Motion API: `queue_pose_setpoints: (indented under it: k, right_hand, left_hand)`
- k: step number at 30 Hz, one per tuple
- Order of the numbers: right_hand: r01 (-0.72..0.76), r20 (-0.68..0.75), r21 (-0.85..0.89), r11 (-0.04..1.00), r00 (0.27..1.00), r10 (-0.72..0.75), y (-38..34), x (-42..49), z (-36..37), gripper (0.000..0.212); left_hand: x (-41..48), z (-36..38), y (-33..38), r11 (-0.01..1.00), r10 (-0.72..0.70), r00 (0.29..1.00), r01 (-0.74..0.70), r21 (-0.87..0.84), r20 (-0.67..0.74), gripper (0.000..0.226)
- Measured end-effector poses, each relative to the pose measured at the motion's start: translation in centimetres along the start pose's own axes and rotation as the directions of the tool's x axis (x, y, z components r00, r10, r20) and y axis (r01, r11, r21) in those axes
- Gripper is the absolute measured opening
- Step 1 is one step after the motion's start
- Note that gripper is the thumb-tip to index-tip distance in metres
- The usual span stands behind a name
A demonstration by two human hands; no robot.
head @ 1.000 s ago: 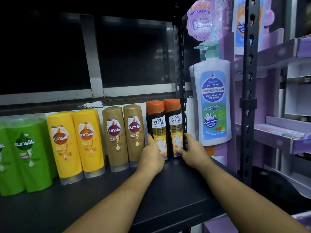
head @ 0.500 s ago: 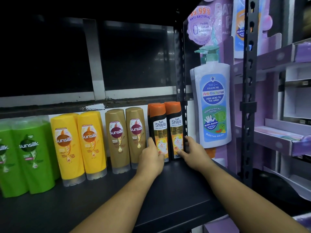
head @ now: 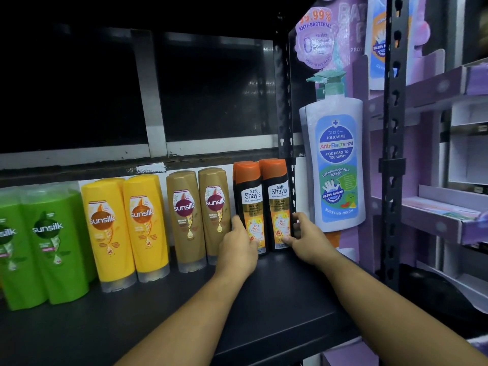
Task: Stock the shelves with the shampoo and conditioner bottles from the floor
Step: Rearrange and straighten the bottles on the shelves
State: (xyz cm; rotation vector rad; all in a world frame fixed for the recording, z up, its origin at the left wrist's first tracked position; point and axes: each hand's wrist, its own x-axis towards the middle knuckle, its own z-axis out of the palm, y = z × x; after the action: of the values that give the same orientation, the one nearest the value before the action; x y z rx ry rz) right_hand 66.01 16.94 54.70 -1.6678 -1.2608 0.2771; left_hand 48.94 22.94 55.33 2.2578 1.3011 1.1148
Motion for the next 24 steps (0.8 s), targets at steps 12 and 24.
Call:
queue_pose_setpoints:
  k: [12,24]
  right_hand:
    - [0.078,-0.212,0.447,0.891,0.977,0.021,-0.7,0.4,-1.1,0.041]
    - [0.191,-0.045,0.700,0.688,0.973,-0.225,-4.6,7.2,-1.7,0.051]
  left_hand:
    - [1.6,-8.9,6.2,0.926,0.336,0.903,-0.368,-0.082,-0.268,0.040]
    - [14.8,-13.3,9.8,0.962,0.194,0.940,-0.239,0.135,0.281,0.028]
